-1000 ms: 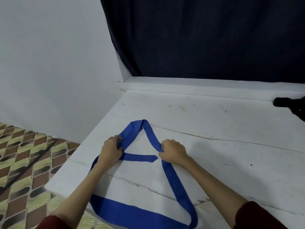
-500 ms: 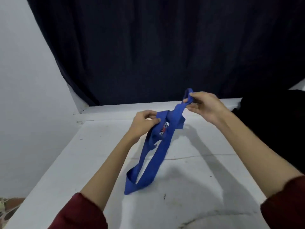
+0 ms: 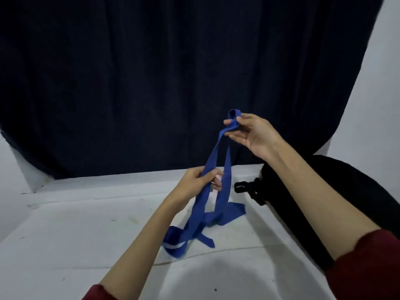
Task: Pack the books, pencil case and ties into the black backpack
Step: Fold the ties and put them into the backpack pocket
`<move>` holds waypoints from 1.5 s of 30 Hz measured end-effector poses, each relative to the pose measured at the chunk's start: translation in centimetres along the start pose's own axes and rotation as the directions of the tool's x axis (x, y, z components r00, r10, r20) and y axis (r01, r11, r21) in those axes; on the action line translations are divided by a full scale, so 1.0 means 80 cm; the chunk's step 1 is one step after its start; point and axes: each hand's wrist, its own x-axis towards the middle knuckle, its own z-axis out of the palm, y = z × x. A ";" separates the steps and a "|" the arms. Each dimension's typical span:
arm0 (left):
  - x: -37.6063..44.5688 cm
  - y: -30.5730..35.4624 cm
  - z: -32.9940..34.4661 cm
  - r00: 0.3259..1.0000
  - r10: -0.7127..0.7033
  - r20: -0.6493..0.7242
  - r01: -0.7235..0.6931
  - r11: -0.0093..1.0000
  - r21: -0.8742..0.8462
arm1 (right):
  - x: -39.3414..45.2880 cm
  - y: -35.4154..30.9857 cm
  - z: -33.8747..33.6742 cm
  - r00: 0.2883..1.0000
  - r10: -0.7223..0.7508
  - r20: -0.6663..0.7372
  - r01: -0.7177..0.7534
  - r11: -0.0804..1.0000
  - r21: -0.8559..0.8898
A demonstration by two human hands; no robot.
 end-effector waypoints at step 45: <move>0.085 0.271 -0.052 0.890 0.402 -0.217 -0.282 0.857 0.430 | 0.079 -0.111 0.022 0.891 -0.076 0.447 0.115 0.991 -0.060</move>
